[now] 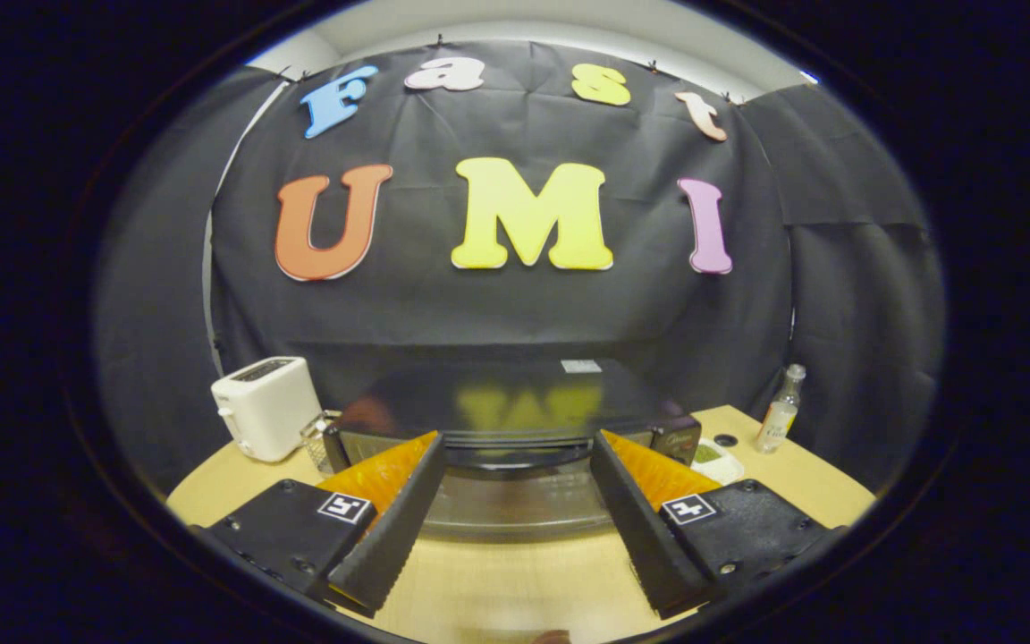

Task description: Open the toaster oven, put the food inside, and close the toaster oven door.

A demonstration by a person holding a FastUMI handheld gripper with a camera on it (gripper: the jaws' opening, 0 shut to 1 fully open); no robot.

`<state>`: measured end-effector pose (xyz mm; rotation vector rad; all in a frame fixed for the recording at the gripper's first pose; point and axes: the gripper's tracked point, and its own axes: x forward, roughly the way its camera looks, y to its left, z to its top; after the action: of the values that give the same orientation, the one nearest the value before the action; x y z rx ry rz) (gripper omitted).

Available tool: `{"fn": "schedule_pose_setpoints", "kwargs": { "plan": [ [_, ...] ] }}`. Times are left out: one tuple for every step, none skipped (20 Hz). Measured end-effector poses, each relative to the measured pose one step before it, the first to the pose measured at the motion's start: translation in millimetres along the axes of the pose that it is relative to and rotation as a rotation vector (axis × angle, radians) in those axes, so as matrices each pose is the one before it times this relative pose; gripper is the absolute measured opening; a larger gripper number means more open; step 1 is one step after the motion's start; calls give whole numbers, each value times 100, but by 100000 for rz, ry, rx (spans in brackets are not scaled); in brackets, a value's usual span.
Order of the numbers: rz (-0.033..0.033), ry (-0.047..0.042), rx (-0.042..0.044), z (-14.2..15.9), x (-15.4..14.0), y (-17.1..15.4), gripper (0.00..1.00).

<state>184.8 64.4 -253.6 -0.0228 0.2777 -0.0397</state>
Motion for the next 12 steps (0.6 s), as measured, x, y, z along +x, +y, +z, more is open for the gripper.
{"fn": "schedule_pose_setpoints", "kwargs": {
  "plan": [
    [599, -2629, 2115, 1496, -983, -125, 100],
    [475, -1898, 1441, 1219, -940, -103, 100],
    [498, -1732, 1000, 1215, -1210, 35, 100],
    [-37, -979, 44, 1070, -1174, 4, 100],
    [-131, -473, -714, 858, -1381, -3, 100],
    [24, 97, -798, 584, -996, 10, 100],
    [582, 62, -778, 489, -1055, 173, 100],
    [1528, -1241, -543, 879, -1219, 351, 100],
    [787, -1956, -651, 1072, -883, 14, 100],
    [381, -2409, -988, 918, -1066, 55, 100],
    [254, -2001, -1467, 727, -1026, -46, 100],
    [-102, -1864, -1282, 719, -1296, -78, 100]
  ]
}}
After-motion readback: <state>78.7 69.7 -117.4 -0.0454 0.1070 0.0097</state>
